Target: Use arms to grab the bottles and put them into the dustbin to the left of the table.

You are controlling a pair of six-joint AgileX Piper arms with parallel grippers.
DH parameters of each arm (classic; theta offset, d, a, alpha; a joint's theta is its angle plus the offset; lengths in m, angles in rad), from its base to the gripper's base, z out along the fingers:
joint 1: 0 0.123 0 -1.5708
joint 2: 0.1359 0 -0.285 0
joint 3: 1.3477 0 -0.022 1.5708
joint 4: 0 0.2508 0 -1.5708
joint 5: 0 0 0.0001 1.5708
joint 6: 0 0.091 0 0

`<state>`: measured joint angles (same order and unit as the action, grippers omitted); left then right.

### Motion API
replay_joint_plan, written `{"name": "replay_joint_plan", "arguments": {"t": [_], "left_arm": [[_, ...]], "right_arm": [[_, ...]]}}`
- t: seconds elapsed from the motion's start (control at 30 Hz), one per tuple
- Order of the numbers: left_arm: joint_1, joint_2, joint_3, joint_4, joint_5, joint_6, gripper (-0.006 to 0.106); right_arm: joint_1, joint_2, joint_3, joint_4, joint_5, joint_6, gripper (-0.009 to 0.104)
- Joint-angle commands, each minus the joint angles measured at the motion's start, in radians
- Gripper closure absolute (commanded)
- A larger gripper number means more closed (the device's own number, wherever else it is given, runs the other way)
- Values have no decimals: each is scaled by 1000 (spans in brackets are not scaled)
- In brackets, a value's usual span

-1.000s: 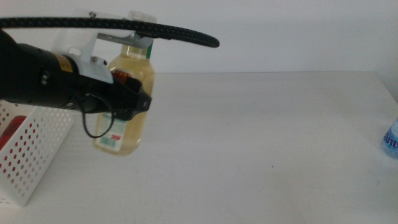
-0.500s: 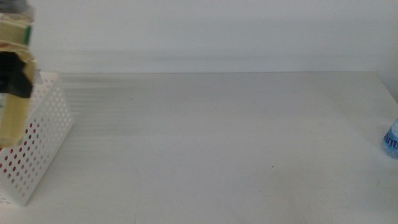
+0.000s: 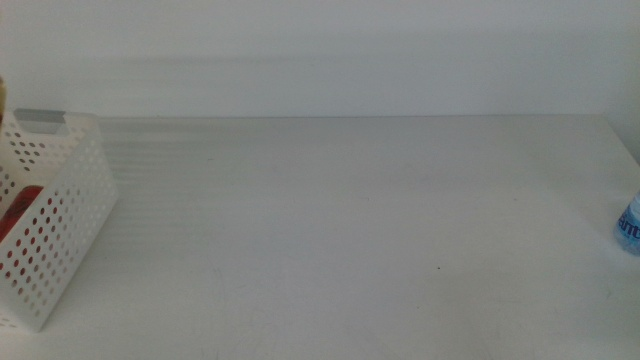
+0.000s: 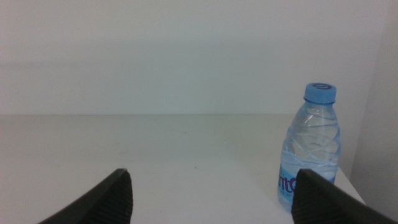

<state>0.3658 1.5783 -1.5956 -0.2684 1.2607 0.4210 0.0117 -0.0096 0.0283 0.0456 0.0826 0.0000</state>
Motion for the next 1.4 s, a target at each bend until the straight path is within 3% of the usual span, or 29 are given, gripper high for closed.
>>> {"name": "replay_joint_plan", "arguments": {"t": [0.0, 0.33, 1.13, 1.3, 1.37], "left_arm": [[9, -31, -47, -43, 56, 2, 105], [9, 96, -44, 51, 55, 31, 105], [9, 207, 63, 66, 45, 19, 104], [9, 208, 72, 61, 35, 20, 89], [9, 208, 72, 57, 33, 20, 63]], "right_arm": [[-7, -27, -8, -10, -77, -12, 28], [-7, -27, -8, -10, -77, -12, 28], [-7, -27, -8, -10, -77, -12, 28], [-7, -27, -8, -10, -77, -12, 28], [-7, -27, -8, -10, -77, -12, 28]]}}
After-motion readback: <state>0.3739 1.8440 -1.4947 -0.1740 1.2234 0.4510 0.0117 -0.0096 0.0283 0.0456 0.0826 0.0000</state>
